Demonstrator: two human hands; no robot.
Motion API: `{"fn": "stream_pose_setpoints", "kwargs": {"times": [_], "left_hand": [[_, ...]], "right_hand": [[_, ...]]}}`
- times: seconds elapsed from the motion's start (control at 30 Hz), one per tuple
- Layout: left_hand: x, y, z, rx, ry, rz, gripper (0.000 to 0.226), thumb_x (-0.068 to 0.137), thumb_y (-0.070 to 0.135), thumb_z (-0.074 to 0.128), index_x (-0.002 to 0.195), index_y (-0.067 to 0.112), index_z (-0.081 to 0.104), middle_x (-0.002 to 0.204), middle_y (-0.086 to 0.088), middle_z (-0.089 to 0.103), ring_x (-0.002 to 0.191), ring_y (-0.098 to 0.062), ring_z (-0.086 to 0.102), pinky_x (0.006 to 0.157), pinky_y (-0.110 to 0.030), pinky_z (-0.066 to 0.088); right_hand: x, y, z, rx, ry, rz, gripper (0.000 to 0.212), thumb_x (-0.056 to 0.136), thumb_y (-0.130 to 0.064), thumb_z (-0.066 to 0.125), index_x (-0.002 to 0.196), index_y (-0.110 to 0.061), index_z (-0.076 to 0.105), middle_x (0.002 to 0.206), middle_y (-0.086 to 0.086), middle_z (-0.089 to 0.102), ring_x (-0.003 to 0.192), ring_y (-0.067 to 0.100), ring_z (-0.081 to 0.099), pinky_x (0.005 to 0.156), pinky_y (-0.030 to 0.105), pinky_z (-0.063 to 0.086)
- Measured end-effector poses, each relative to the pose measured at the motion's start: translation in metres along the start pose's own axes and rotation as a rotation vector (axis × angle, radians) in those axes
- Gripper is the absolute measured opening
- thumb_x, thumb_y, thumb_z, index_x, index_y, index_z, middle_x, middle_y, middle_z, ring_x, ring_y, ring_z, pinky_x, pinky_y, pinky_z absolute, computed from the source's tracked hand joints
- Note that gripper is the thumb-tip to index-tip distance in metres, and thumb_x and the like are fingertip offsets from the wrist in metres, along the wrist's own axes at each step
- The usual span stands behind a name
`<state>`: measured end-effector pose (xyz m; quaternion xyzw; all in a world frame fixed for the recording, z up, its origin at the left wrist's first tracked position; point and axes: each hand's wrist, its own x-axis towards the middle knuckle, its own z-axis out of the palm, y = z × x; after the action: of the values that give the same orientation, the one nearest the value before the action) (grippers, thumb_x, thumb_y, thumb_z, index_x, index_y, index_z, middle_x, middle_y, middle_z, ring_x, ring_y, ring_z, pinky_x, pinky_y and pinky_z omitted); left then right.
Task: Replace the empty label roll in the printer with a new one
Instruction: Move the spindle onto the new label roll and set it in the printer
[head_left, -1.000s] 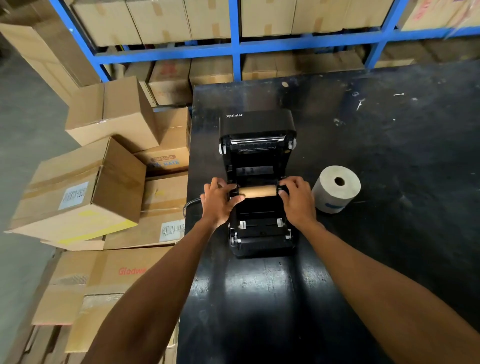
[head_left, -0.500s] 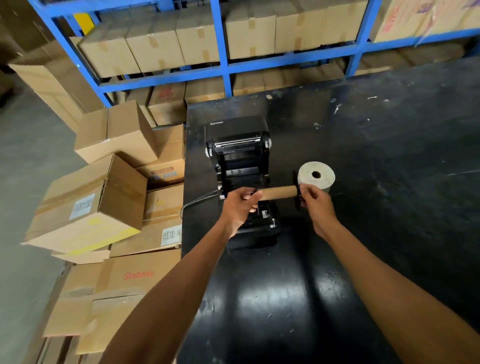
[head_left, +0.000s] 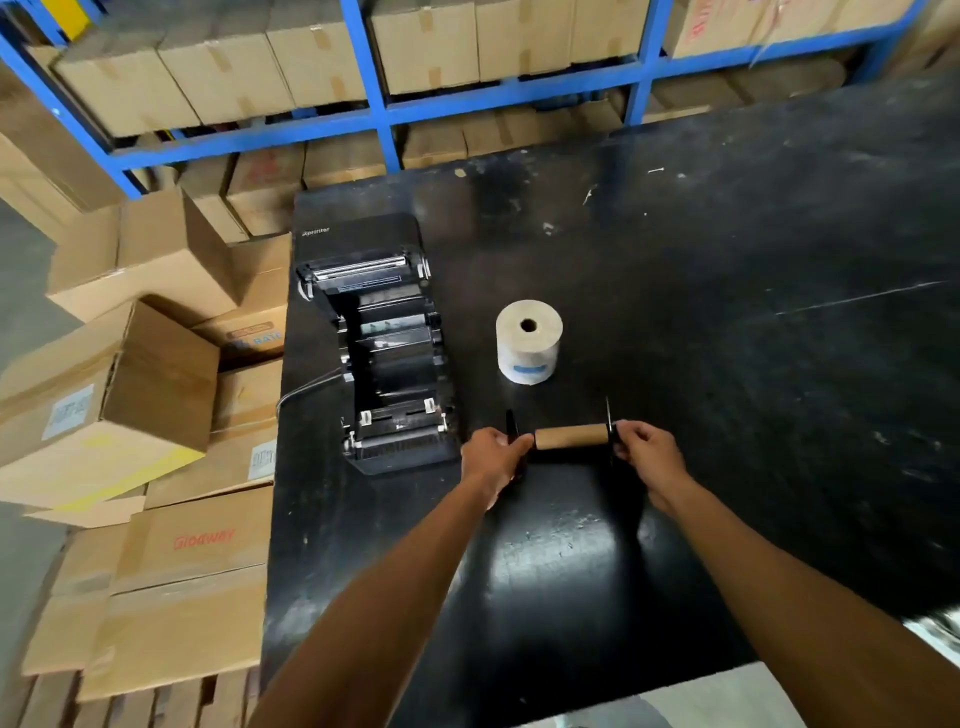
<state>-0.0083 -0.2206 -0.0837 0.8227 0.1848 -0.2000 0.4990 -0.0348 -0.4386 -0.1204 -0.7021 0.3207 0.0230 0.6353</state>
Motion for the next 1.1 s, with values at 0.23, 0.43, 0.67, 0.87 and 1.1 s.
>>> {"fn": "stream_pose_setpoints", "kwargs": {"times": [0.23,0.43,0.67,0.87,1.1], "left_hand": [[-0.013,-0.030,0.033,0.440,0.068,-0.049,0.051,0.087,0.042,0.073,0.120,0.006,0.056,0.122,-0.020,0.064,0.115,-0.040,0.062,0.092,-0.046,0.055],[-0.017,-0.029,0.043,0.546,0.109,-0.012,0.041,0.091,0.032,0.071,0.115,0.004,0.053,0.118,-0.022,0.063,0.112,-0.043,0.061,0.085,-0.045,0.052],[-0.013,-0.004,0.051,0.296,0.204,0.146,0.036,0.103,0.034,0.049,0.107,0.001,0.063,0.108,-0.020,0.071,0.103,-0.036,0.066,0.085,-0.040,0.049],[-0.011,0.039,0.066,0.518,-0.233,0.357,0.024,0.092,0.040,0.065,0.090,0.016,0.072,0.092,-0.006,0.076,0.086,-0.017,0.066,0.086,-0.039,0.053],[0.000,0.043,0.058,0.740,-0.278,0.308,0.032,0.087,0.029,0.073,0.117,0.017,0.070,0.114,-0.010,0.072,0.105,-0.030,0.066,0.091,-0.040,0.053]], "right_hand": [[0.014,0.024,-0.024,0.012,-0.051,0.076,0.018,0.099,-0.016,0.053,0.100,-0.010,0.070,0.076,0.000,0.064,0.065,0.008,0.055,0.067,0.021,0.047],[0.024,0.023,-0.032,0.027,-0.144,0.079,0.016,0.099,-0.015,0.054,0.100,-0.011,0.070,0.082,0.001,0.065,0.069,0.008,0.056,0.073,0.024,0.047],[0.030,0.017,-0.034,-0.018,-0.230,0.067,0.020,0.100,-0.015,0.053,0.107,-0.010,0.070,0.081,-0.002,0.065,0.068,0.006,0.057,0.070,0.020,0.047],[0.027,0.002,-0.032,-0.040,-0.369,0.037,0.023,0.101,-0.011,0.050,0.113,0.000,0.067,0.087,0.004,0.066,0.076,0.010,0.059,0.069,0.018,0.051],[0.041,-0.010,-0.054,-0.224,-0.269,-0.013,0.020,0.101,-0.019,0.049,0.105,-0.013,0.069,0.089,0.008,0.066,0.075,0.015,0.058,0.071,0.028,0.048]]}}
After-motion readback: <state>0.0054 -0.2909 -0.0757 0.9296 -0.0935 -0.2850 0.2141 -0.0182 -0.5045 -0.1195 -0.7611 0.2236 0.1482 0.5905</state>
